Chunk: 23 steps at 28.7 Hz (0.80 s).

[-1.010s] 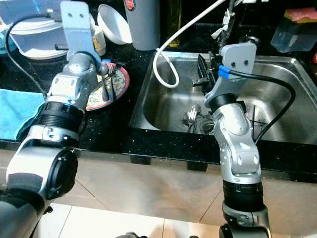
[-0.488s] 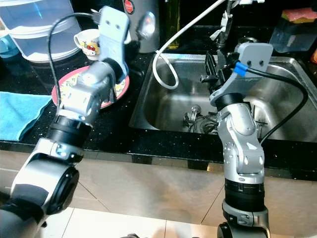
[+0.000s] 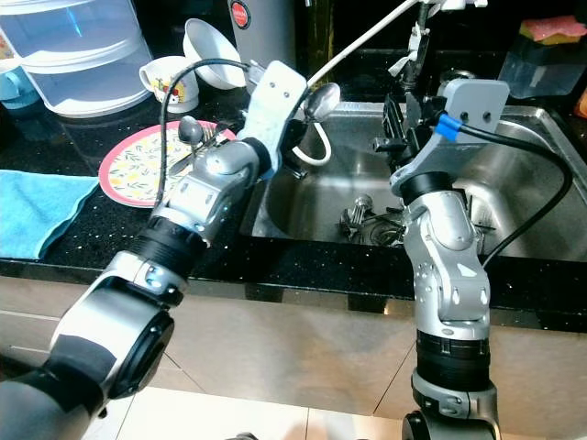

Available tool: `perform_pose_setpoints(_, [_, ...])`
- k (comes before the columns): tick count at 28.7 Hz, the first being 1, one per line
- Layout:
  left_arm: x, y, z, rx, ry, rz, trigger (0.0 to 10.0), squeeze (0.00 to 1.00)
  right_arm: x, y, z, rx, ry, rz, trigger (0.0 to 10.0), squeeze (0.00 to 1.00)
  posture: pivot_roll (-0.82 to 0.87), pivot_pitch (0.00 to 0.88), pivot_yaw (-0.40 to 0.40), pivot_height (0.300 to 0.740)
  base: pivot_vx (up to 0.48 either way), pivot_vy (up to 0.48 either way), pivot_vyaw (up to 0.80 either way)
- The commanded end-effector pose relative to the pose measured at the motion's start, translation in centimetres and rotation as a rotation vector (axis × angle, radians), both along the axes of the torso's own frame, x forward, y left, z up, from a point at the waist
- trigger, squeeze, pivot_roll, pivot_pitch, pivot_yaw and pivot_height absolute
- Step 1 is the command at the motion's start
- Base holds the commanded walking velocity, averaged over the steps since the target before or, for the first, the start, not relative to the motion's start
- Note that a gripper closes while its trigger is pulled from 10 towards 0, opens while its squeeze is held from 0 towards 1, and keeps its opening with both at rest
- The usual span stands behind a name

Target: Kitchen organization

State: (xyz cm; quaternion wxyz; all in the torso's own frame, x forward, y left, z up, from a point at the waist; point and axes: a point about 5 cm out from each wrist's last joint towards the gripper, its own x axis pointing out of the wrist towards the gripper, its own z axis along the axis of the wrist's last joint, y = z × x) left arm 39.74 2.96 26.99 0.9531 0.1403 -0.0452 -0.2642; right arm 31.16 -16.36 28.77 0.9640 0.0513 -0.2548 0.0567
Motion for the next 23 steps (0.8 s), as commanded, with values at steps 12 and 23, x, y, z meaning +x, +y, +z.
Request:
perform_pose_setpoints(12, [-0.1, 1.1, 2.6, -0.242, -0.134, 0.053, 10.0, 0.00, -0.1, 0.2, 0.4, 0.006, -0.006, 0.012, 10.0, 0.00, 0.02, 0.083, 0.066, 0.740, 0.000, 0.000, 0.00])
perform_pose_setpoints(23, [-2.6, -0.3, -2.0, 0.046, 0.069, -0.086, 10.0, 0.00, 0.0, 0.8, -0.1, -0.016, 0.012, 0.031, 10.0, 0.00, 0.03, 0.087, 0.072, 0.740, 0.000, 0.000, 0.00])
